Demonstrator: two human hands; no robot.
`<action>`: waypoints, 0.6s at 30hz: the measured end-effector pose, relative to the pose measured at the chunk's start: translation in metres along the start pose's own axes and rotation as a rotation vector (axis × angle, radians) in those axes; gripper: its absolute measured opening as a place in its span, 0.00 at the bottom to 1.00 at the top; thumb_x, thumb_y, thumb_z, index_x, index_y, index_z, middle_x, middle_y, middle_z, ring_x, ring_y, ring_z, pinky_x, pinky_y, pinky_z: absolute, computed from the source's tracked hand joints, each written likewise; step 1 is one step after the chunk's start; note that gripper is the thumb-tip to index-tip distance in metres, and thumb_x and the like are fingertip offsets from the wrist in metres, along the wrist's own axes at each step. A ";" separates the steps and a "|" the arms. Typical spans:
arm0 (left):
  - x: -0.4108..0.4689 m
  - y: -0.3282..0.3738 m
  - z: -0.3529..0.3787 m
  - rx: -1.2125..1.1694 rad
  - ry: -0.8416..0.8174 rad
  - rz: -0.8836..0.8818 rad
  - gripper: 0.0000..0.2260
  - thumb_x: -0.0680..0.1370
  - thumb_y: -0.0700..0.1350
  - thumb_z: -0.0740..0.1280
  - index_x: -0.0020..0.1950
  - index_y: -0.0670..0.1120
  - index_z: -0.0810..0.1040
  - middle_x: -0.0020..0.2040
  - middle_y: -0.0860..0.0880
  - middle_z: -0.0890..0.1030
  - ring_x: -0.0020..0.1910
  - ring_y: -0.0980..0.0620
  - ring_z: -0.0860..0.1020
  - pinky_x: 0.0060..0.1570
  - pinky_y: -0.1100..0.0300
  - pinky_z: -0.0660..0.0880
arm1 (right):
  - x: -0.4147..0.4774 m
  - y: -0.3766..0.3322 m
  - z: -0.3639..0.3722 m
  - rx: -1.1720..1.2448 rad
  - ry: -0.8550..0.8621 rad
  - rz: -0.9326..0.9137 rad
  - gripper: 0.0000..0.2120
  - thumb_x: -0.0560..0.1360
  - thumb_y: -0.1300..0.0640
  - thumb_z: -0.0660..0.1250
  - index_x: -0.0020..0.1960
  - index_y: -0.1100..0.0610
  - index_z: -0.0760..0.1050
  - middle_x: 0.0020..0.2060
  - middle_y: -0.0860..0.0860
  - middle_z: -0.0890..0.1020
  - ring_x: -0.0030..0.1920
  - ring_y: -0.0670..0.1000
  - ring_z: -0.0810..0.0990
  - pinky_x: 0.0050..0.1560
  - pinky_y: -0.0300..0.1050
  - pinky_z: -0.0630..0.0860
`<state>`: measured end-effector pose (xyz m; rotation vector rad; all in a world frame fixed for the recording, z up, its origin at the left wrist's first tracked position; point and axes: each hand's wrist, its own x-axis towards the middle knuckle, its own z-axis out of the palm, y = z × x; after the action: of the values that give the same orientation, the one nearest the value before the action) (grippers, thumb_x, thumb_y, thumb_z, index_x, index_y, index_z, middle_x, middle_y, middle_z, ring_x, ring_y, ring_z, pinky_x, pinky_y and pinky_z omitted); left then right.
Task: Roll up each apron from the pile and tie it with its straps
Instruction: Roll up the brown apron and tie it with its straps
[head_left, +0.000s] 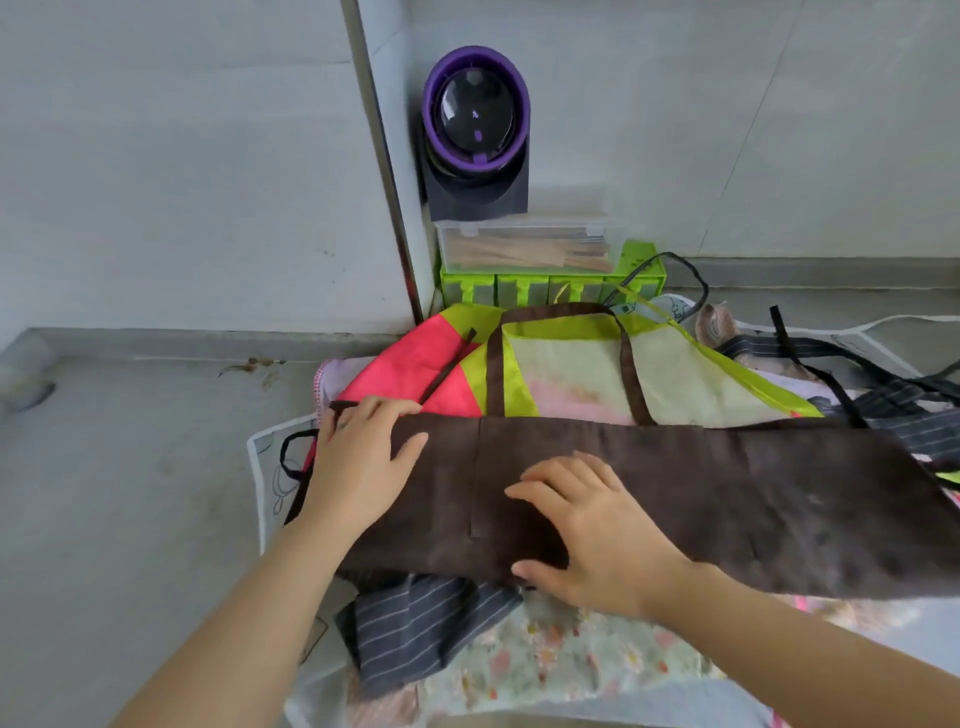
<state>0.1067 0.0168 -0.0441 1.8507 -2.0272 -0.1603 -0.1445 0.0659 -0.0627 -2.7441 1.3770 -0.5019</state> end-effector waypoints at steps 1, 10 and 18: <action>-0.011 -0.008 -0.004 -0.040 0.055 -0.052 0.12 0.77 0.48 0.67 0.60 0.50 0.77 0.58 0.51 0.78 0.57 0.46 0.76 0.66 0.47 0.64 | -0.004 -0.013 0.006 -0.039 -0.034 -0.044 0.30 0.65 0.37 0.62 0.64 0.49 0.72 0.59 0.48 0.77 0.62 0.51 0.74 0.67 0.54 0.68; -0.064 -0.031 -0.027 -0.899 -0.038 -0.878 0.10 0.82 0.47 0.61 0.61 0.45 0.73 0.56 0.46 0.79 0.47 0.50 0.78 0.46 0.57 0.74 | -0.001 -0.046 0.031 -0.109 -0.098 0.054 0.25 0.69 0.47 0.60 0.61 0.56 0.78 0.57 0.53 0.81 0.58 0.54 0.80 0.57 0.57 0.76; -0.070 -0.018 -0.030 -1.874 -0.185 -0.972 0.25 0.78 0.61 0.61 0.62 0.40 0.74 0.60 0.41 0.79 0.60 0.44 0.76 0.63 0.44 0.70 | 0.010 -0.049 0.005 0.536 -0.103 0.323 0.11 0.82 0.57 0.56 0.50 0.48 0.76 0.44 0.45 0.80 0.45 0.45 0.77 0.51 0.46 0.72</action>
<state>0.1379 0.0886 -0.0377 1.0946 -0.1448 -1.7065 -0.0993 0.0875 -0.0560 -2.0542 1.3761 -0.5932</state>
